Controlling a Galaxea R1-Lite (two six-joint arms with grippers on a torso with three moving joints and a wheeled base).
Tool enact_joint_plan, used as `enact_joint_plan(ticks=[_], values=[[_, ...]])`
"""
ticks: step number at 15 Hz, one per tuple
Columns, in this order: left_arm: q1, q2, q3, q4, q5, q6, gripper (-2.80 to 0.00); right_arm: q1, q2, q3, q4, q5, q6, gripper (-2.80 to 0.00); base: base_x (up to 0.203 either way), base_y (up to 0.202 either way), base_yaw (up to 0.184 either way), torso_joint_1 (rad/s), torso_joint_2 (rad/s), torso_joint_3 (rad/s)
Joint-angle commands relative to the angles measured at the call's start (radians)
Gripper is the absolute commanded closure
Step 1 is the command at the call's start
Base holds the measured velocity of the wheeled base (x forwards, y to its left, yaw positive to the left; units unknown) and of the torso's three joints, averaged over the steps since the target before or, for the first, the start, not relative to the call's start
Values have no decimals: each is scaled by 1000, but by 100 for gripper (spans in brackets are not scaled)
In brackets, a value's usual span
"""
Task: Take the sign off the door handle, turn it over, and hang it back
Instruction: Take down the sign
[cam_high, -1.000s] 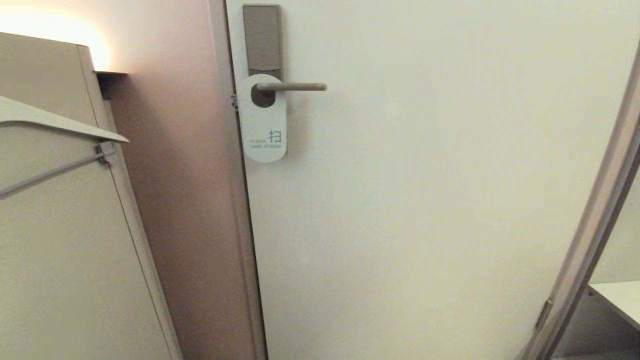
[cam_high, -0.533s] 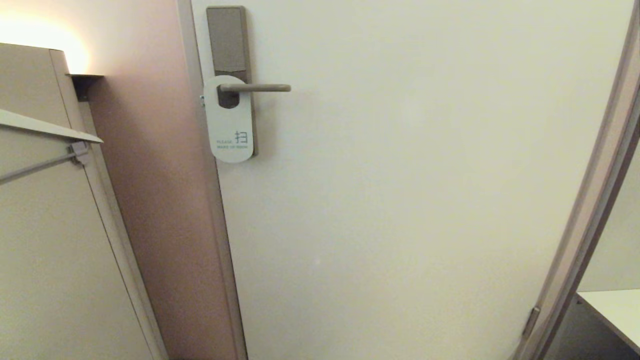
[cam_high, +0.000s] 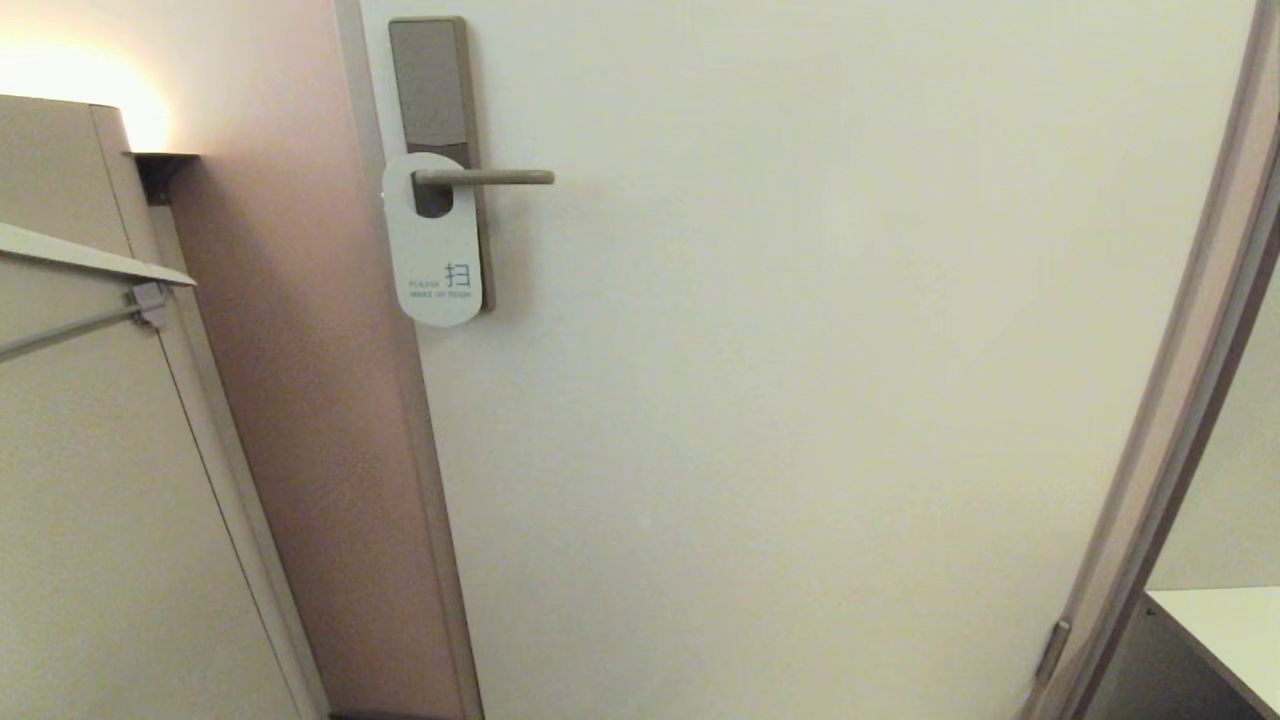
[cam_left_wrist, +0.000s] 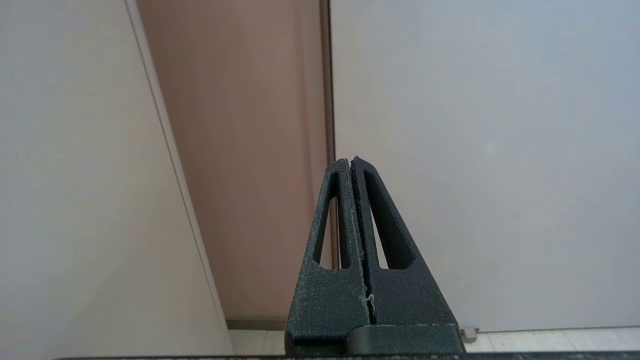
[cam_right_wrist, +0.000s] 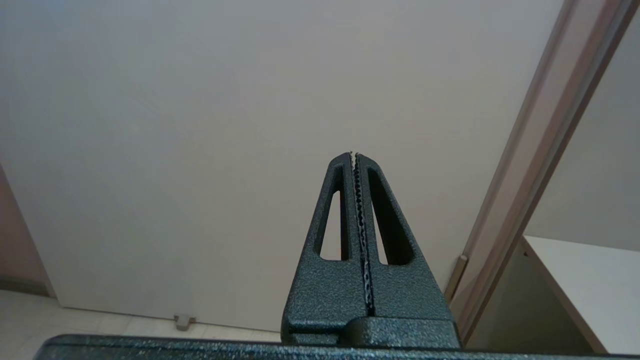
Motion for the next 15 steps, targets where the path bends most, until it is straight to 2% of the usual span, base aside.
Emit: enact_joint_plan(ticks=[1, 8, 11, 13, 15], values=[[0, 1, 0, 0, 0, 1, 0, -1, 1, 0, 0, 1, -1, 0, 0, 0, 0, 0, 0, 0], [0, 1, 0, 5, -10, 32, 0, -1, 1, 0, 0, 1, -1, 0, 0, 0, 0, 0, 0, 0], [-1, 1, -4, 6, -26, 67, 0, 1, 1, 0, 0, 1, -1, 0, 0, 0, 0, 0, 0, 0], [0, 1, -22, 18, -38, 75, 0, 1, 1, 0, 0, 1, -1, 0, 0, 0, 0, 0, 0, 0], [-1, 49, -89, 29, -80, 55, 0, 0, 1, 0, 0, 1, -1, 0, 0, 0, 0, 0, 0, 0]])
